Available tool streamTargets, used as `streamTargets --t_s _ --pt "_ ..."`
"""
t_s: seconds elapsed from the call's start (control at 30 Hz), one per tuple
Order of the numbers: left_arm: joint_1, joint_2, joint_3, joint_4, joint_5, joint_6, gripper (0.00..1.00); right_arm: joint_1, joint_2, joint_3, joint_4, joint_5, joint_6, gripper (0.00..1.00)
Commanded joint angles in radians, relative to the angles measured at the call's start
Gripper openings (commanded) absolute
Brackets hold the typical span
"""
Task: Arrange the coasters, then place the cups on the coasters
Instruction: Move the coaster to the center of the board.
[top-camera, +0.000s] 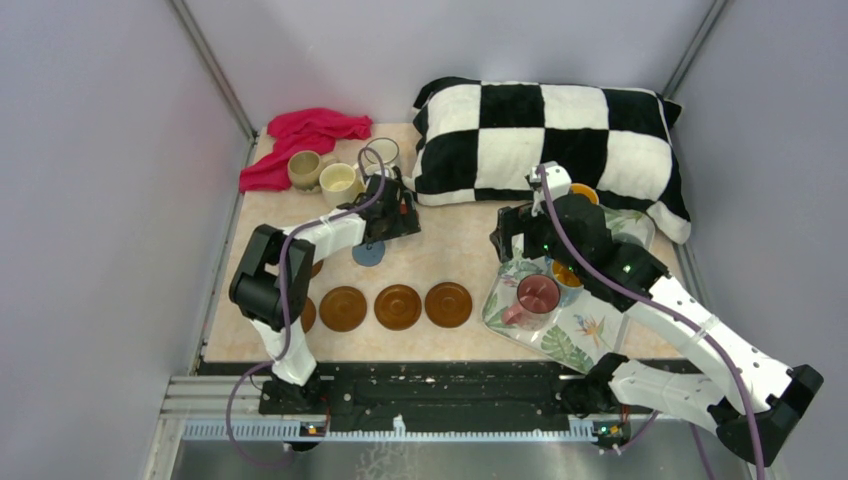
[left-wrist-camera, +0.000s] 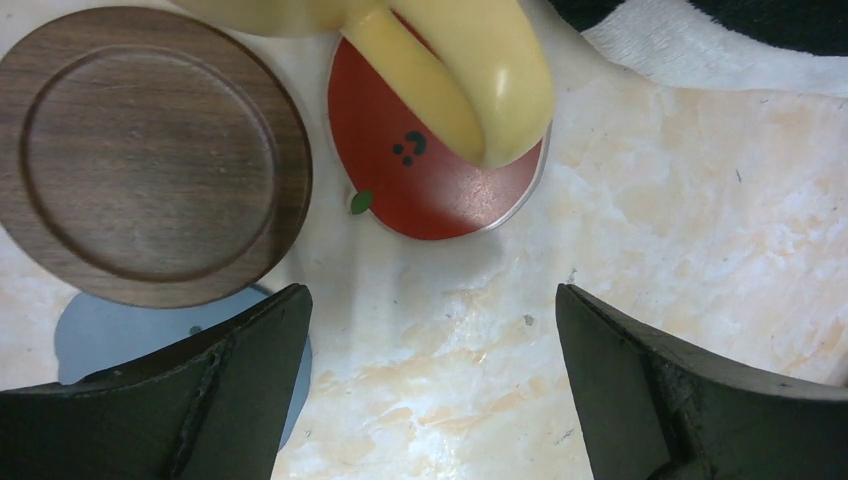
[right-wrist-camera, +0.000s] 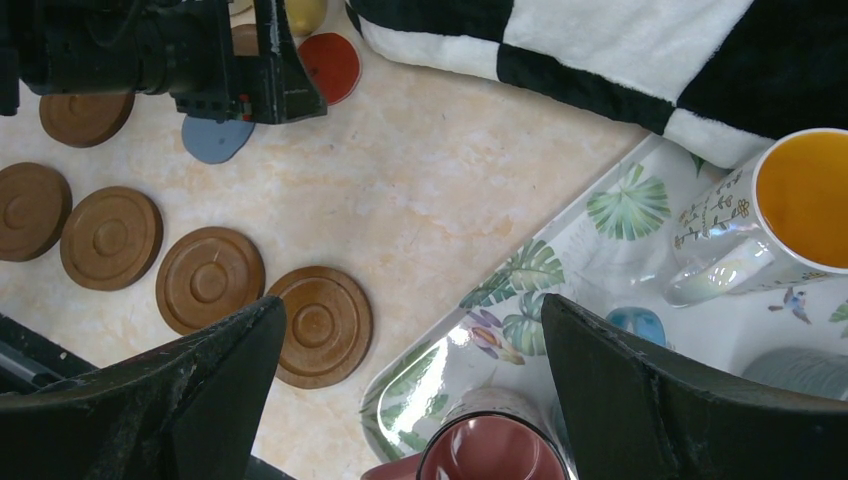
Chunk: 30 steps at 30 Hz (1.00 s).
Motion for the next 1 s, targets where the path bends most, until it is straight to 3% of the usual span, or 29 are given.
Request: streamTargets --t_s 0.0,0.27,0.97 --pt "-0.016 0.036 0.063 0.025 -0.032 0.024 0.98 0.004 -0.008 0.024 0.017 0.019 -0.003 0.99" --pt "-0.022 0.085 0.096 0.008 -0.068 0.007 0.98 0.004 -0.009 0.023 0.018 0.016 -0.003 0.99" --pt "-0.027 -0.031 -0.083 0.029 -0.091 -0.036 0.98 0.004 -0.028 0.050 -0.012 0.005 -0.001 0.99"
